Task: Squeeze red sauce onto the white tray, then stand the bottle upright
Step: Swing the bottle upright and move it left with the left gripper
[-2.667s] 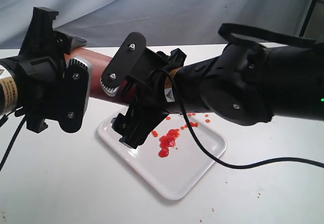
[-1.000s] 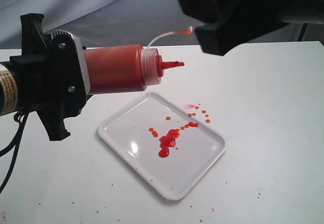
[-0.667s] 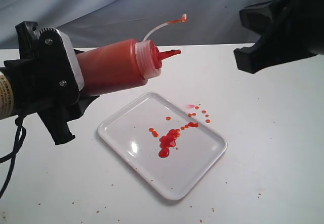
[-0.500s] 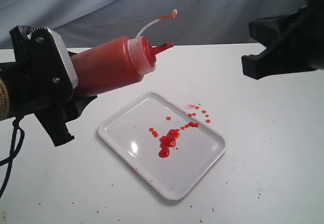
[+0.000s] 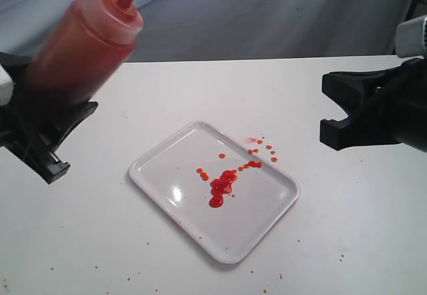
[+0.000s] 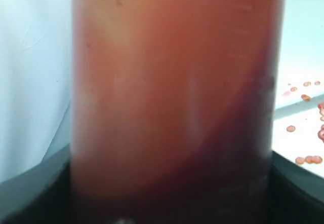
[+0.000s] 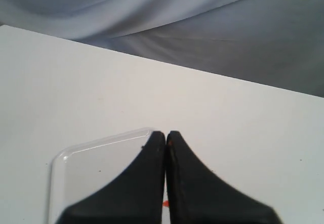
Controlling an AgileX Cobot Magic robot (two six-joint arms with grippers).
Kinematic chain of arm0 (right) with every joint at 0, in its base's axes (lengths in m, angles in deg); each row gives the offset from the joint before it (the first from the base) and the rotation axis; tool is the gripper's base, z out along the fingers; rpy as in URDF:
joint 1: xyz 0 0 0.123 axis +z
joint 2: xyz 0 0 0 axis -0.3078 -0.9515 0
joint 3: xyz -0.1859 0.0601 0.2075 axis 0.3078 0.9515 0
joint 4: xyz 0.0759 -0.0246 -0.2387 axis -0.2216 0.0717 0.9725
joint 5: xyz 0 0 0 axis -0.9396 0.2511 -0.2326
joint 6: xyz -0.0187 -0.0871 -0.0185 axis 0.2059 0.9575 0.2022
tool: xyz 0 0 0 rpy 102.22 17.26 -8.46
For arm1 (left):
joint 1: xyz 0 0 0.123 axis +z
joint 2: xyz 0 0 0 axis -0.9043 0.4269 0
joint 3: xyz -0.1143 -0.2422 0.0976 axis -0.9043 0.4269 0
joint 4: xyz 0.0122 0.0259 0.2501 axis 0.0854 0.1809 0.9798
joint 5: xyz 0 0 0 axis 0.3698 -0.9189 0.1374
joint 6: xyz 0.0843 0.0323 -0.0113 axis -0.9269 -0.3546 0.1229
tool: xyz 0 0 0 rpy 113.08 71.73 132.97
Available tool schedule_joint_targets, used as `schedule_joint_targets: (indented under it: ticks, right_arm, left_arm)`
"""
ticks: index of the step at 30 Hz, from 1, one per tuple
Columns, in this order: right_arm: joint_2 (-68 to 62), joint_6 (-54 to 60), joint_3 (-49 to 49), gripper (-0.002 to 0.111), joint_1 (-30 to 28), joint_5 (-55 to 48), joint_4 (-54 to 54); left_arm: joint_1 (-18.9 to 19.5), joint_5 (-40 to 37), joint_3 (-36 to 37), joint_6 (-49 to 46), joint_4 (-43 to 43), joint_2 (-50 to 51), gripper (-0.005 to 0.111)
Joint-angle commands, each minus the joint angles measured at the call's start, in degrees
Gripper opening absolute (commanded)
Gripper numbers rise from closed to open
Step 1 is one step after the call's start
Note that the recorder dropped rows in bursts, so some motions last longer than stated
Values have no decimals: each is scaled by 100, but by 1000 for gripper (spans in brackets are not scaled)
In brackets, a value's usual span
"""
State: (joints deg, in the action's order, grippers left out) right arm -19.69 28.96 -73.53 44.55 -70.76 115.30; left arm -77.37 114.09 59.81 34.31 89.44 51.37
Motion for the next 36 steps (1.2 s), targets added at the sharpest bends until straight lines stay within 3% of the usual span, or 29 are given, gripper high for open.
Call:
schedule_joint_targets:
  ticks: [1, 11, 26, 30, 34, 36]
  right_arm:
    - [35, -3, 121, 0, -35, 309, -201]
    - [35, -18, 578, 0, -35, 1256, -387]
    - [35, -57, 695, 0, -35, 1478, -387]
    - [35, -57, 695, 0, -35, 1574, -376]
    - [35, -39, 695, 0, -35, 1572, -376]
    - [35, -13, 695, 0, -35, 1572, -376]
  left_arm:
    - [442, 1380, 500, 67, -788, -90, 0]
    - [778, 3094, 1433, -223, -2385, -79, 0]
    - [778, 3643, 1587, -48, -3196, 41, 0]
    - [778, 4456, 1560, -7, -3478, 932, 0]
    - [778, 4456, 1203, -98, -3327, 2395, 0]
    - [778, 4456, 686, -212, -2989, 3194, 0]
